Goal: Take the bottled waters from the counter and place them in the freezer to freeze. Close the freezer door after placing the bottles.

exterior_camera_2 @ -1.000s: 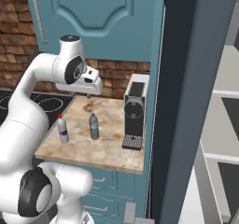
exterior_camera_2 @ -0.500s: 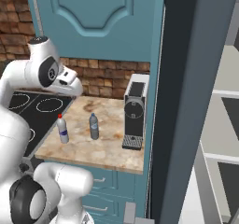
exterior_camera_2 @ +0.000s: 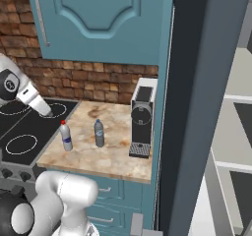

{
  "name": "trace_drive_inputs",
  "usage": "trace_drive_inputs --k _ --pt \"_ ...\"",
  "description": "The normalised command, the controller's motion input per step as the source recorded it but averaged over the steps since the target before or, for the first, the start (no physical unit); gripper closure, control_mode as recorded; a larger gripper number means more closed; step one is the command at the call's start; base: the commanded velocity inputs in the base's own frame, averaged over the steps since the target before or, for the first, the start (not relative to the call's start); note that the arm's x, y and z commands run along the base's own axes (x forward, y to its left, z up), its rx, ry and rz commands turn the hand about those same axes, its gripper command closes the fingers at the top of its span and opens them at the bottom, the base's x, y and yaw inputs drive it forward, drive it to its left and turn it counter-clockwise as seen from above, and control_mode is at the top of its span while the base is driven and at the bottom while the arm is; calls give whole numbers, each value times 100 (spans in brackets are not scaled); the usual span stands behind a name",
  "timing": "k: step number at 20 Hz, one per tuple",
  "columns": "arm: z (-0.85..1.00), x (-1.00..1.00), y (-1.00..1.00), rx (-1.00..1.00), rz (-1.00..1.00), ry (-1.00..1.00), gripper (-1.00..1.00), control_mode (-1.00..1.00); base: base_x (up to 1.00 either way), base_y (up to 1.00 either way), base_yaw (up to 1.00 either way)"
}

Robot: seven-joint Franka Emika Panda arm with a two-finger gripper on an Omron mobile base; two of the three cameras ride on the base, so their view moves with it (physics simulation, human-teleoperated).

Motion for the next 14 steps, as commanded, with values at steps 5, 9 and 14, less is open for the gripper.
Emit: trace_drive_inputs --k 5,9,14 --pt "-57 0 90 -22 -24 -1 -100 -100 0 0 0" --pt "-27 0 71 -44 -21 -29 -100 -100 0 0 0" --pt "-68 9 34 -37 -18 -12 -100 -100 0 0 0"
